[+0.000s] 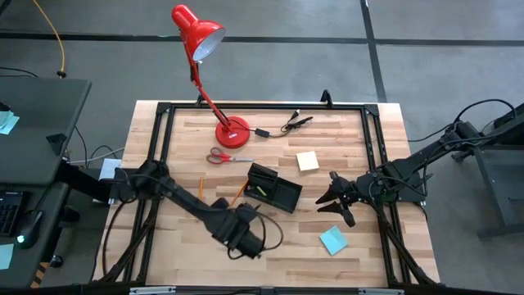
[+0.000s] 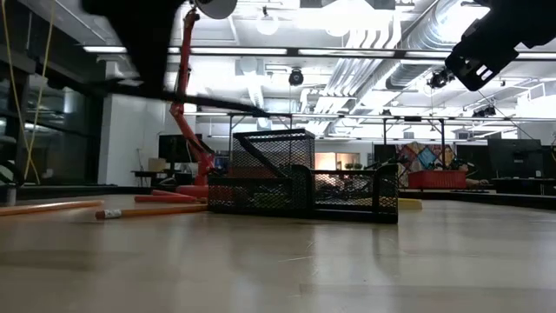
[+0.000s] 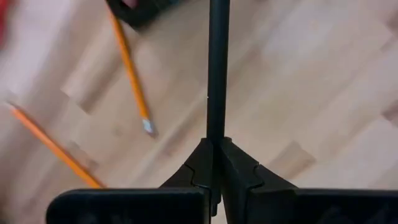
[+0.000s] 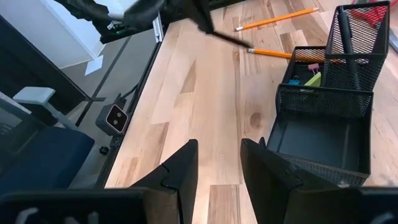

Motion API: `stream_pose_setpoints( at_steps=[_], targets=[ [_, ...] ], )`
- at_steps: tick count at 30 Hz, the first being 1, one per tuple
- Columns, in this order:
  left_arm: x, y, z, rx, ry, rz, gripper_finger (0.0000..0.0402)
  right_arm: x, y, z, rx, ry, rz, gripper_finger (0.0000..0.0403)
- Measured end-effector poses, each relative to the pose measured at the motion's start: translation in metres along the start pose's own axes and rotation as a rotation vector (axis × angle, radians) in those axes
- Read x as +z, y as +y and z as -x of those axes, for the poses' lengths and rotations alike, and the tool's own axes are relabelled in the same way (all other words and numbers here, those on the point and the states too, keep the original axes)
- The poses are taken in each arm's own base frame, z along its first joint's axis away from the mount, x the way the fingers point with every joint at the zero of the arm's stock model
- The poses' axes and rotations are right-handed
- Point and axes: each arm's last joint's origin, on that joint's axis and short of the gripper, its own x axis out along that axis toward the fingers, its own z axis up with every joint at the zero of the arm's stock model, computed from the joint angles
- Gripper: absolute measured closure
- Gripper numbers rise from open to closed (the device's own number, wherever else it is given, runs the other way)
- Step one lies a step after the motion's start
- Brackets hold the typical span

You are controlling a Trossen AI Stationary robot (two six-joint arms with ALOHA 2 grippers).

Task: Pick and place office supplies into organizer
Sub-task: Put the black pen into the black desk organizer

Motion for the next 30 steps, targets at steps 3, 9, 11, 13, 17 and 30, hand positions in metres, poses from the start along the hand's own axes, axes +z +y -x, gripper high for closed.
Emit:
stream_pose_setpoints(
  at_steps=[3,9,11,13,17,30],
  targets=[
    [0.018,0.010,0.010,0.036,-0.018,-0.022,0.0402,0.000,0.000,0.000,0.011,0.005,-0.005,0.0286],
    [0.055,0.033,0.024,0.079,-0.006,-0.121,0.0402,-0.001,0.001,0.000,0.040,0.019,-0.011,0.0286],
    [0.066,0.039,0.023,0.069,0.005,-0.161,0.0402,-0.001,0.001,0.000,0.044,0.021,-0.011,0.0286],
    [0.078,0.045,0.023,0.056,0.016,-0.185,0.0402,-0.001,0.001,0.000,0.046,0.022,-0.011,0.0286],
    [0.097,0.058,0.018,0.029,0.066,-0.196,0.0402,-0.001,0.002,0.000,0.072,0.034,-0.011,0.0286],
    [0.138,0.094,0.002,-0.080,0.202,-0.263,0.0402,-0.001,0.002,0.000,0.080,0.038,-0.003,0.0286]
  ],
)
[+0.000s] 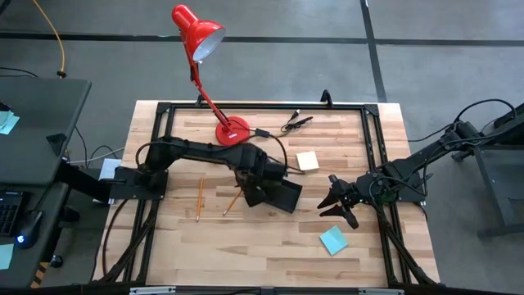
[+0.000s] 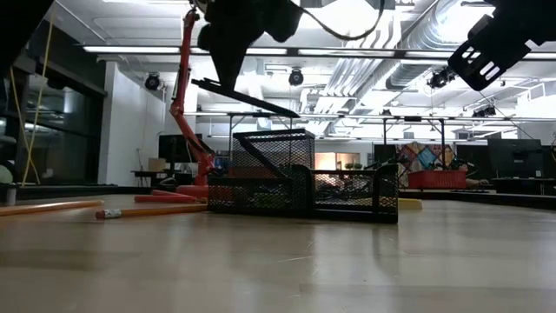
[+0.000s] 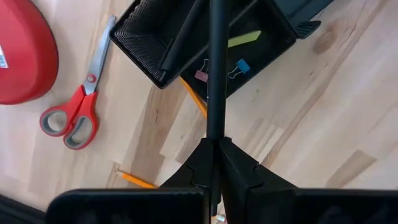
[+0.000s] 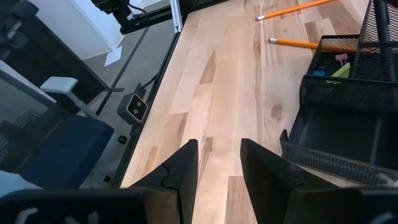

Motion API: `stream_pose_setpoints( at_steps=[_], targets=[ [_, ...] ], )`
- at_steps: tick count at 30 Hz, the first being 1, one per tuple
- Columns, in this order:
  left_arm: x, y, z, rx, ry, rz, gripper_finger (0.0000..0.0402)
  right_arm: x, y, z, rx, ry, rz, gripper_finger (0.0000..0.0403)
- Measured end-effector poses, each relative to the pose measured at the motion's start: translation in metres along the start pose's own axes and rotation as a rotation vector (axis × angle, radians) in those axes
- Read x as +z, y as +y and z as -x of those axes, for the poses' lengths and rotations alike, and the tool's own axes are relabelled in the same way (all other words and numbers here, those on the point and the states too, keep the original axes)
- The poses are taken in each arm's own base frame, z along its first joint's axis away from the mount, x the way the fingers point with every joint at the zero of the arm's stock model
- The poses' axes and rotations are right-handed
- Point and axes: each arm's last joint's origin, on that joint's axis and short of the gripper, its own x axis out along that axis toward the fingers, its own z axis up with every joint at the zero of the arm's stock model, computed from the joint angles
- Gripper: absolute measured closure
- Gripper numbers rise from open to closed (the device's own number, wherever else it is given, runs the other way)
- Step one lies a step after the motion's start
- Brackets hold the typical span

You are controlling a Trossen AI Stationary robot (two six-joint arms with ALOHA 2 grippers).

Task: Pick and place office supplies into organizer
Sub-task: Put the black pen into the black desk organizer

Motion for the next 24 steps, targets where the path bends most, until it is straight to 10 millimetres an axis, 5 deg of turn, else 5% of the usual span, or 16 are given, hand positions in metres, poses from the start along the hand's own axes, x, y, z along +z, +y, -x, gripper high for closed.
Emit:
stream_pose_setpoints(
  at_steps=[24],
  targets=[
    [0.024,0.046,-0.004,-0.221,0.102,-0.029,0.0402,0.000,-0.001,0.000,-0.026,-0.012,0.029,0.0286]
  ],
)
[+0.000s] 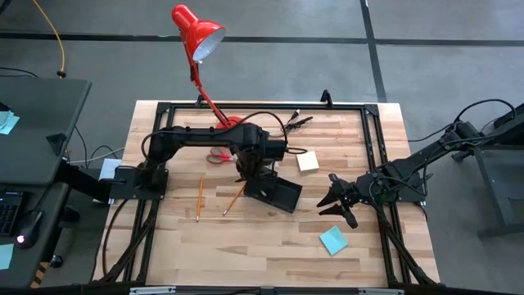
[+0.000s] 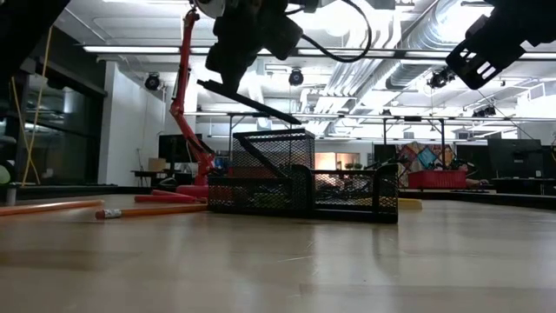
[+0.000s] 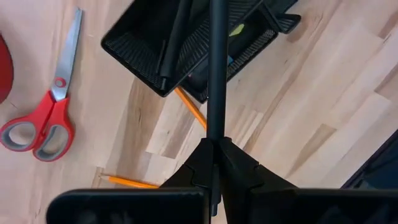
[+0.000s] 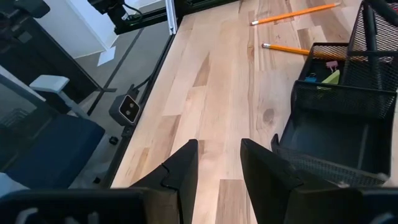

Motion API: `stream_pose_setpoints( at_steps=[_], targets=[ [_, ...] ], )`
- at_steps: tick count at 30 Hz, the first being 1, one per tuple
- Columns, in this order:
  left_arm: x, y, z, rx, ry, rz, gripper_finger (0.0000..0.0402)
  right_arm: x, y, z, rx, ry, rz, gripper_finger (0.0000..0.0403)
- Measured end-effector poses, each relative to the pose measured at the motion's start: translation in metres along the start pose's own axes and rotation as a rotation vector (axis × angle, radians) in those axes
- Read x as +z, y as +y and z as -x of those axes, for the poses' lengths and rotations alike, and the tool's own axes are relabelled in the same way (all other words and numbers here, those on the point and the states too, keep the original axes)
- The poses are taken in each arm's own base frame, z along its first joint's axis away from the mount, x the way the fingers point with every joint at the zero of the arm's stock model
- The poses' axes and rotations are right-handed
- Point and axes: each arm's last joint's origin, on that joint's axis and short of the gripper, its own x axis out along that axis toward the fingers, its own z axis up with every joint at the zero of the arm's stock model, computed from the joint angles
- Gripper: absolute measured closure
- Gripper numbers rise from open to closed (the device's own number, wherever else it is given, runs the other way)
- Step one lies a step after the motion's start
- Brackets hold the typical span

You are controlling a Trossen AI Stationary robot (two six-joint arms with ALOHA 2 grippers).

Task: Pick and place office supplies into organizer
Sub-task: Put the black pen into the black desk organizer

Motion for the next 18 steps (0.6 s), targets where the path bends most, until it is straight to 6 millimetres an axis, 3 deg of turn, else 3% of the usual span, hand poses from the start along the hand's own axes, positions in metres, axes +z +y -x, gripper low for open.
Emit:
stream_pose_setpoints(
  at_steps=[10,18],
  targets=[
    [-0.001,0.010,0.009,0.019,-0.040,-0.022,0.0402,0.000,0.000,0.000,0.004,0.002,-0.003,0.0286],
    [-0.009,0.002,0.057,0.112,-0.481,0.083,0.0401,-0.001,0.000,0.000,-0.003,0.006,-0.002,0.0286]
  ],
)
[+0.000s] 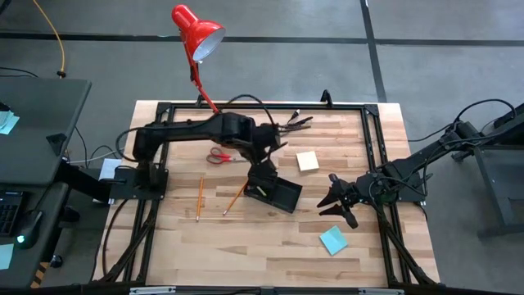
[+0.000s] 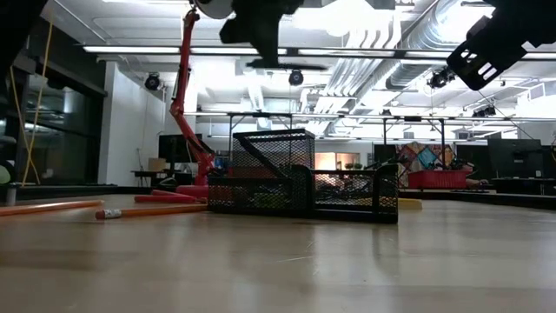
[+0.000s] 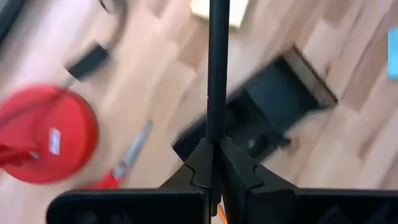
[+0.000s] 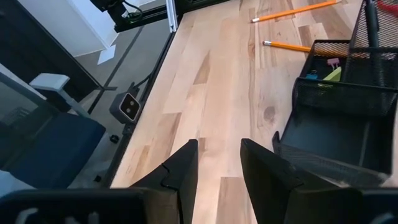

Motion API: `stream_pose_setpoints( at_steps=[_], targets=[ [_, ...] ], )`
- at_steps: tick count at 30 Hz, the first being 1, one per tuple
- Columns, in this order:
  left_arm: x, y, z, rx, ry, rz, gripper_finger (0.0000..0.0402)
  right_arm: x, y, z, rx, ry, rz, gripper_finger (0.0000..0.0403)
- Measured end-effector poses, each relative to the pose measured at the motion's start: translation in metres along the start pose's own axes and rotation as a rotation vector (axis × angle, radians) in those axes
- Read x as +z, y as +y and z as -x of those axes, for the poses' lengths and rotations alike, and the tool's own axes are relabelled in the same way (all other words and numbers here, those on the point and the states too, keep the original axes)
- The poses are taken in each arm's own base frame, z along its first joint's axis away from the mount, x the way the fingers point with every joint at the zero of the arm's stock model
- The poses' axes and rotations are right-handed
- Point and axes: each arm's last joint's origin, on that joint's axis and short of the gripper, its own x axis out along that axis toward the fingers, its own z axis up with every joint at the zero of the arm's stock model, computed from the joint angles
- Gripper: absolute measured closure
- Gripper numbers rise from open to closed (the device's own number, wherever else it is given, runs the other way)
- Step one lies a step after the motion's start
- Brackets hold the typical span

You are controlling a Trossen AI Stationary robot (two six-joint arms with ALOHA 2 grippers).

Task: Pick and place office supplies into organizer
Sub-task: Put the black pen into the black desk organizer

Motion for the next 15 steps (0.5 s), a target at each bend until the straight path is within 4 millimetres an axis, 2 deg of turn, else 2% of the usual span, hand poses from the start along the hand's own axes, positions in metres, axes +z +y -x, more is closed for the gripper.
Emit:
stream_pose_setpoints(
  at_steps=[2,8,12,15],
  targets=[
    [0.000,0.000,0.002,-0.004,-0.011,-0.014,0.0401,0.000,0.000,0.000,-0.001,0.000,-0.001,0.0286],
    [-0.005,-0.005,-0.016,-0.033,0.017,0.009,0.0401,0.000,0.000,0.000,-0.001,0.001,-0.005,0.0286],
    [-0.004,-0.011,-0.028,-0.088,-0.062,0.017,0.0401,0.000,0.000,0.000,-0.003,0.003,-0.024,0.0286],
    [-0.015,-0.009,-0.024,-0.092,-0.089,0.064,0.0401,-0.001,0.000,0.000,-0.004,0.007,-0.024,0.0286]
  ],
)
